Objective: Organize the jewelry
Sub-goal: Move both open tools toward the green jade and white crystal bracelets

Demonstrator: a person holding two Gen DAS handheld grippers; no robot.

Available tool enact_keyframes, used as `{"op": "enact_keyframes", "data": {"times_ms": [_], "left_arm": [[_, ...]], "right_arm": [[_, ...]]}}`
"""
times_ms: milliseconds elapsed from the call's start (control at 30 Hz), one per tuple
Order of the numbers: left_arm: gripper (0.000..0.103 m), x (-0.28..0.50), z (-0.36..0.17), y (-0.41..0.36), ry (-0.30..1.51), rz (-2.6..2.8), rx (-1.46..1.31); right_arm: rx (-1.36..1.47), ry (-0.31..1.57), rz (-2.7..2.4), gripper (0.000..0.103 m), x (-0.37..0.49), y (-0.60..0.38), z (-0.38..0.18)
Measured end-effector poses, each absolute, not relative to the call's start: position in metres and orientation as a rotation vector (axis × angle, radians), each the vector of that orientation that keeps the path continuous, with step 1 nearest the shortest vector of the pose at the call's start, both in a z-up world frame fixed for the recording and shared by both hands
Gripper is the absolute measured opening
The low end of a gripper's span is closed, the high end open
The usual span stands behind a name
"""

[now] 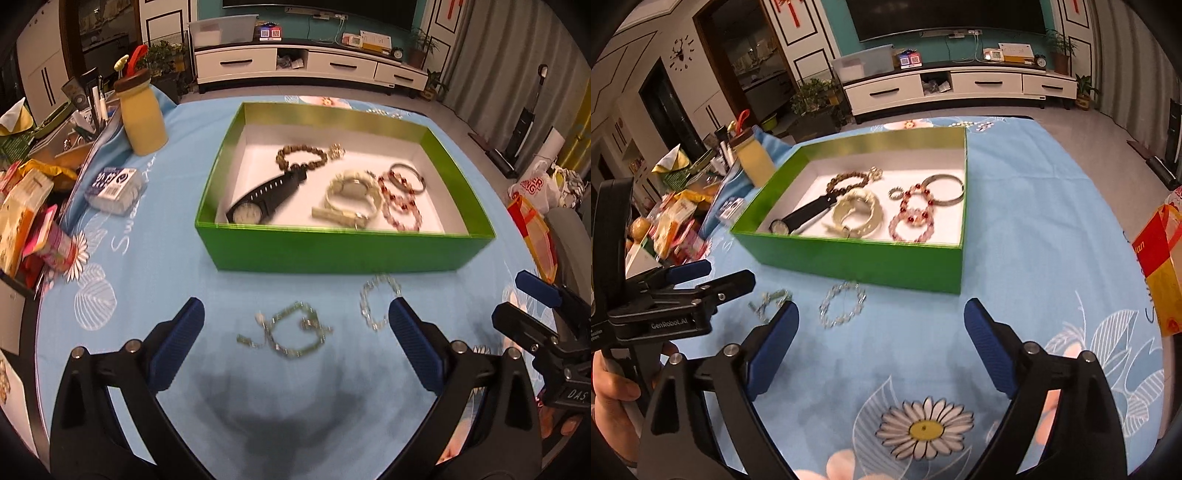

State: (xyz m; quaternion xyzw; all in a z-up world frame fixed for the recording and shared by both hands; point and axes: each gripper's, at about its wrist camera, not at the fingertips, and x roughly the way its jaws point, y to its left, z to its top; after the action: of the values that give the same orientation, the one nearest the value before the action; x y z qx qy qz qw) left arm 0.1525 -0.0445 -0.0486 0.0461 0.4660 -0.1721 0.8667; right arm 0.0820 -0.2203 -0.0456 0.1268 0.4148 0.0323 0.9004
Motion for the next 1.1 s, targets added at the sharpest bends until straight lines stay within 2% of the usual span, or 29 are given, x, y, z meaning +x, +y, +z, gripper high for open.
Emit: {"op": "enact_keyframes", "data": {"times_ms": [367, 667, 1100], "left_arm": [[0.101, 0.120, -0.053, -0.039, 1.009, -0.347, 0.114], [0.101, 0.112, -0.084, -0.006, 1.130, -0.319, 0.002], [0.101, 0.109, -0.104, 0.027, 1.171, -0.264, -0.040]], "right_arm": [[0.235, 0.885, 0.078, 0.095, 0.054, -0.208, -0.051], [0.230, 0.934, 0.076, 0.095, 0.045, -0.201, -0.065], [0.233, 0.957, 0.079, 0.095, 0.048, -0.197, -0.075]]}}
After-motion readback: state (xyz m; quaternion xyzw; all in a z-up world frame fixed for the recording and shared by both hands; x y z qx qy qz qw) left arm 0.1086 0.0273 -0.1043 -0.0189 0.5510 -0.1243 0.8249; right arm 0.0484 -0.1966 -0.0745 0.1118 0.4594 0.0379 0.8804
